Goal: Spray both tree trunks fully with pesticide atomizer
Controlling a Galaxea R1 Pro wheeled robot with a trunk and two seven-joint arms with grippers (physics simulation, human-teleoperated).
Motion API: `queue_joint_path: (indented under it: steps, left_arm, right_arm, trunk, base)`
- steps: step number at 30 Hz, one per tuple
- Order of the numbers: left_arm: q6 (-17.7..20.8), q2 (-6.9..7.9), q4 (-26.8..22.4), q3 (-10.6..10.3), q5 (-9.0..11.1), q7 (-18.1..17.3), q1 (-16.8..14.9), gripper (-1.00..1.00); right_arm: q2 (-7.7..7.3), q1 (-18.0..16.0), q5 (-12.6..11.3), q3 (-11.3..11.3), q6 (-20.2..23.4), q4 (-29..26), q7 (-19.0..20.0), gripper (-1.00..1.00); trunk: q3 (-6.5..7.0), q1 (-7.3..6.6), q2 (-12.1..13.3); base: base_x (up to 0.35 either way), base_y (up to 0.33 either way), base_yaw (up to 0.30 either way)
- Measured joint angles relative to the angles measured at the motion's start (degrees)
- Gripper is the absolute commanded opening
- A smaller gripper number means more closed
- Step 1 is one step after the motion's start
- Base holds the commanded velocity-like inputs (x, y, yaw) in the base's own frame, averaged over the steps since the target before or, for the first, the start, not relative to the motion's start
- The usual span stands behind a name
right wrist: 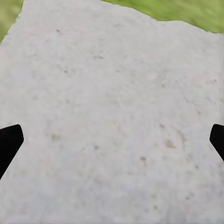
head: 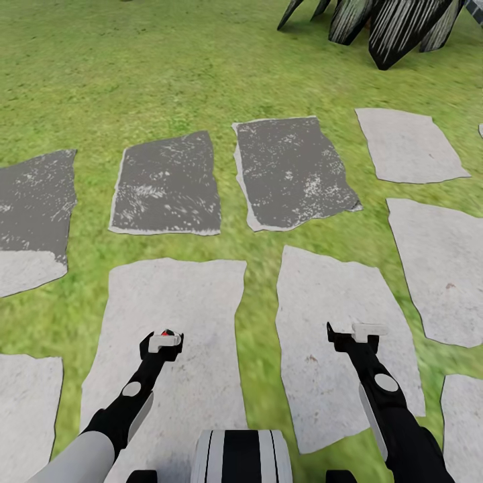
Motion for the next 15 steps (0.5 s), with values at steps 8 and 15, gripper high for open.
queue_joint_path:
  steps: [8,15]
  left_arm:
    - [0.1,0.00,0.0,0.0,0.0,0.0,0.0,1.00]
    - [0.1,0.00,0.0,0.0,0.0,-0.2,0.0,1.00]
  right_arm:
    - [0.01,0.0,0.0,0.0,0.0,0.0,0.0,1.00]
    - [0.02,0.0,0.0,0.0,0.0,0.0,0.0,1.00]
  trunk:
    - [0.12,0.00,0.0]
    - [0.32,0.00,0.0]
  base:
    - [0.000,0.000,-0.018]
    - [0.000,0.000,-0.020]
